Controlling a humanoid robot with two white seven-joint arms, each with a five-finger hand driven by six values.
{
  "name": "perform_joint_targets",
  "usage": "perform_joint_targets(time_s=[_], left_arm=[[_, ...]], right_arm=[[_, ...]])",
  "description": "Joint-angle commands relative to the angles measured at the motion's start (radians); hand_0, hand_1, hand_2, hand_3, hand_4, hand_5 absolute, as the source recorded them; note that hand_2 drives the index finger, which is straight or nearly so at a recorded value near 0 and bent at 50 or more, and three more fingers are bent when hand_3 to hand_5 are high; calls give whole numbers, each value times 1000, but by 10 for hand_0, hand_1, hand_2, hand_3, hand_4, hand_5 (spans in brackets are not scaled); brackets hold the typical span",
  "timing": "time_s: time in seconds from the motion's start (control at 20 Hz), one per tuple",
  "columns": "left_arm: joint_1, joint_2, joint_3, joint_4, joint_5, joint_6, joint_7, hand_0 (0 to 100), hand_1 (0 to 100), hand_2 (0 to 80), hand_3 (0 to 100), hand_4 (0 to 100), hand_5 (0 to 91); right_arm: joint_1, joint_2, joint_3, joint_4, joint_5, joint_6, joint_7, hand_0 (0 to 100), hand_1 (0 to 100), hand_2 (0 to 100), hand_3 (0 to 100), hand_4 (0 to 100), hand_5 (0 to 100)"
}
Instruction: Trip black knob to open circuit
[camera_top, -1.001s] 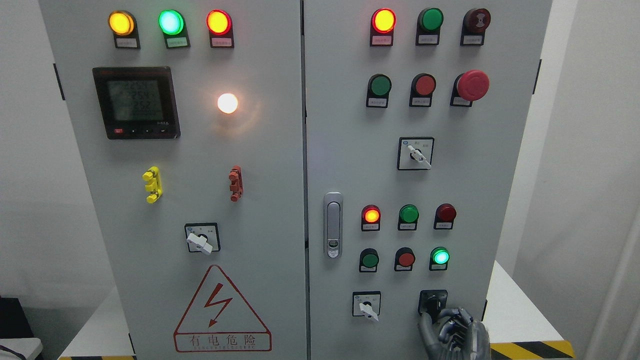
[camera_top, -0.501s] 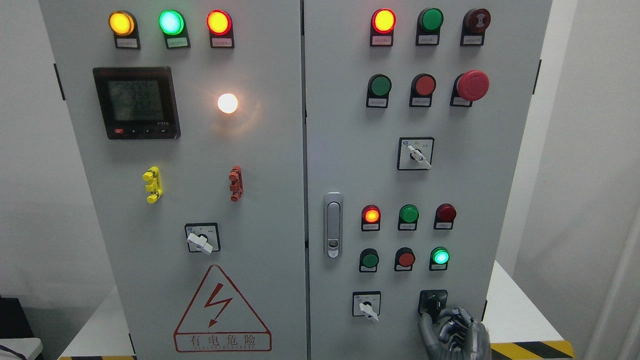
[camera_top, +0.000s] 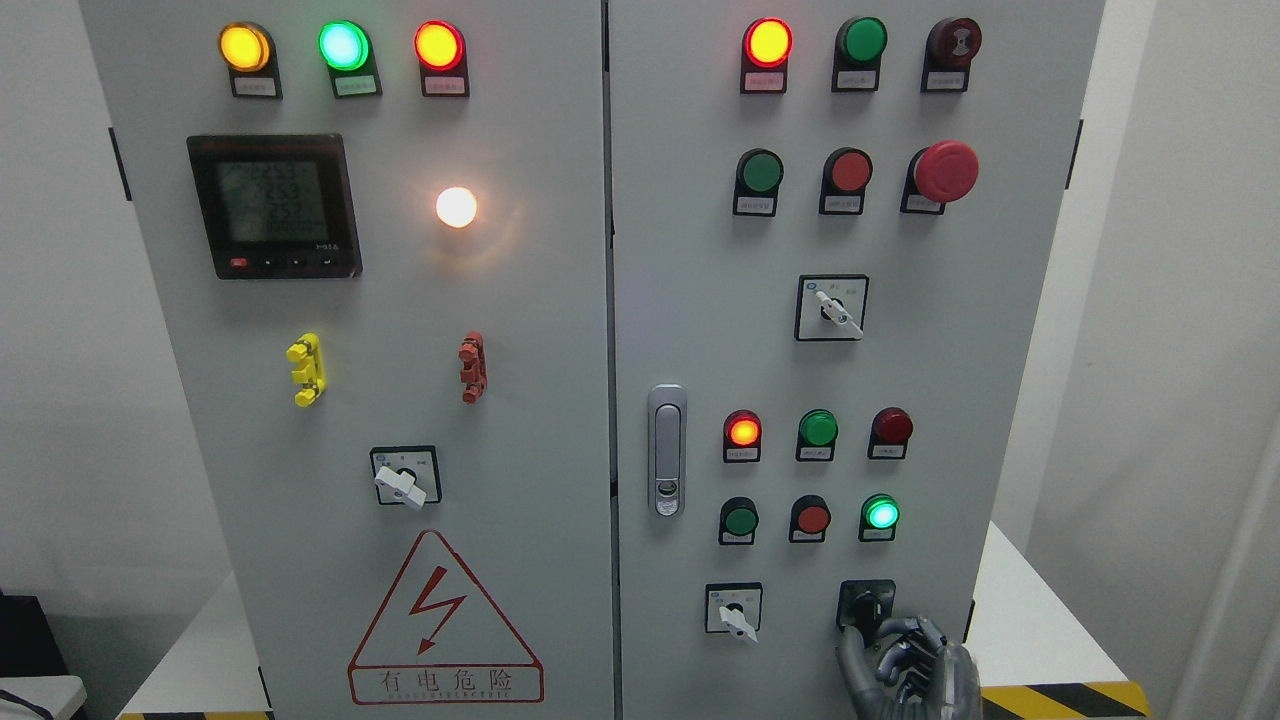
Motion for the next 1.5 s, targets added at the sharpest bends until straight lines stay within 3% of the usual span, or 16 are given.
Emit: perform_joint_targets(time_s=[0.0,1.45], left_arm=[[-8,0,0,0,-32,0,1,120,389,0,0,0,0],[-8,0,0,0,-34,0,1,120,389,0,0,0,0]], right_arm=[[0,1,0,3,0,2,1,488,837,543,874,909,972],[1,1,-17,3,-2,2,-8,465,833,540,861,903,971]])
